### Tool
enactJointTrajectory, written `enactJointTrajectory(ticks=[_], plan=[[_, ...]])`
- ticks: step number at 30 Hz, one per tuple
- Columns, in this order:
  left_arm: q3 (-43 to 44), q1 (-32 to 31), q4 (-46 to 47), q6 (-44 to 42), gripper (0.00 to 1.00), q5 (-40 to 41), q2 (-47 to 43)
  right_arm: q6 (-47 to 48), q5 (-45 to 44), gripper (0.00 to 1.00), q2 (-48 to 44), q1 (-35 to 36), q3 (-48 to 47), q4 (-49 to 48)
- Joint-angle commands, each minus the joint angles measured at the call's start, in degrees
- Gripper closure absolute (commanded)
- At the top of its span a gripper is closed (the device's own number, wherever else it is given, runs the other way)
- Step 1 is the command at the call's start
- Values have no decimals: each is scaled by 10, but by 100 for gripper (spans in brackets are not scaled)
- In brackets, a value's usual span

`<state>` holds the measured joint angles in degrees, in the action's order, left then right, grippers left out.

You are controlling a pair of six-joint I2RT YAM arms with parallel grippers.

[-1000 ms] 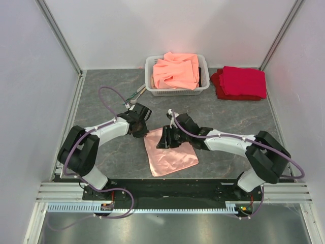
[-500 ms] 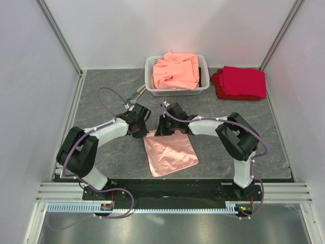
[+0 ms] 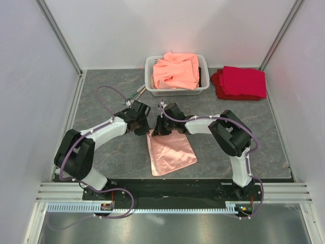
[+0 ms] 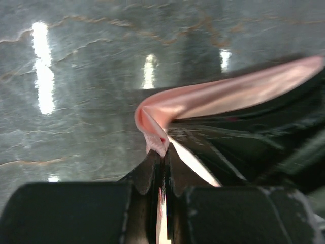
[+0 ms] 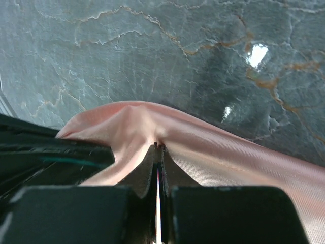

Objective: Fold the napkin into a case and place the utensils inside
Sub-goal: Fold the lower triangle-folded napkin at the center of the board.

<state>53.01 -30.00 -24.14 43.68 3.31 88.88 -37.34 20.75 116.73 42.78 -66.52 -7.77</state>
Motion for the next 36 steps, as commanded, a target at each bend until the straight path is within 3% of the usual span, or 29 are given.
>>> enactJointTrajectory(ticks=[1, 8, 22, 36], plan=[[54, -4, 23, 26, 98, -31, 21, 3, 1, 100, 23, 1, 5, -7], [82, -10, 33, 49, 98, -57, 73, -3, 16, 100, -10, -2, 4, 6], [75, -13, 35, 54, 98, -46, 65, 12, 0, 100, -118, -16, 60, 62], [92, -30, 35, 131, 98, -37, 81, 8, 7, 100, -60, -16, 122, 5]])
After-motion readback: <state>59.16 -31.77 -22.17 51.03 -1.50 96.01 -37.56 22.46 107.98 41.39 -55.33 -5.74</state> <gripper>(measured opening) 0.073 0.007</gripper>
